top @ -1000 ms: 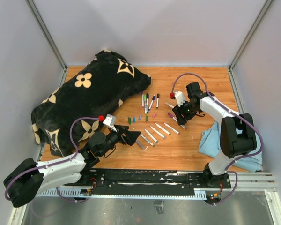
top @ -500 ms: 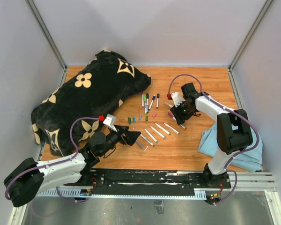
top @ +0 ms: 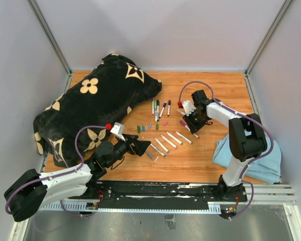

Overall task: Open the pen caps
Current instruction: Pick up the pen from the center of the board, then open the pen cap from the pen.

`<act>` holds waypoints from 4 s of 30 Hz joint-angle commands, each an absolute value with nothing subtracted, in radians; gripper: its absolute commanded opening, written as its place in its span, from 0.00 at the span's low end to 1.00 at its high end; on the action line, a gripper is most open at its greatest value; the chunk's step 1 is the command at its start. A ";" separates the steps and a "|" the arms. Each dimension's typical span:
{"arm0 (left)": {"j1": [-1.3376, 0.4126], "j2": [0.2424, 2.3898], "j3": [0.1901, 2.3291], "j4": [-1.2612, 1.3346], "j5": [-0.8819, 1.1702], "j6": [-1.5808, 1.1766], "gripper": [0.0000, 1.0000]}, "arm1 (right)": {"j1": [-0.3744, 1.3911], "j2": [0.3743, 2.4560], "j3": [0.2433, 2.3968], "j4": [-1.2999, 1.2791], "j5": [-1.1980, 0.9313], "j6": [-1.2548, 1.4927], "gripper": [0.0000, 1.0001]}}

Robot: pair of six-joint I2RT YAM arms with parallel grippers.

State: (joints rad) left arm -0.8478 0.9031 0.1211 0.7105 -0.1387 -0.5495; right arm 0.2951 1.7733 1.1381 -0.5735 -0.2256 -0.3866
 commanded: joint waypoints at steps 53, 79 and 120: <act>-0.846 1.249 0.182 1.139 0.015 -0.722 0.99 | 0.333 1.709 1.140 -0.579 -0.245 -0.415 0.01; -0.769 1.835 0.522 1.555 -0.038 -0.869 0.96 | 0.331 1.456 1.070 -0.524 -0.611 -0.412 0.01; -0.789 1.845 0.512 1.762 0.046 -0.971 0.00 | 0.426 1.394 1.049 -0.533 -0.782 -0.453 0.52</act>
State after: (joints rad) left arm -0.7757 1.8835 0.5304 1.5318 0.0338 -0.9588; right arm 0.4068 1.4174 1.0523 -0.5293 -0.7166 -0.4690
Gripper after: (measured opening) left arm 0.155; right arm 0.474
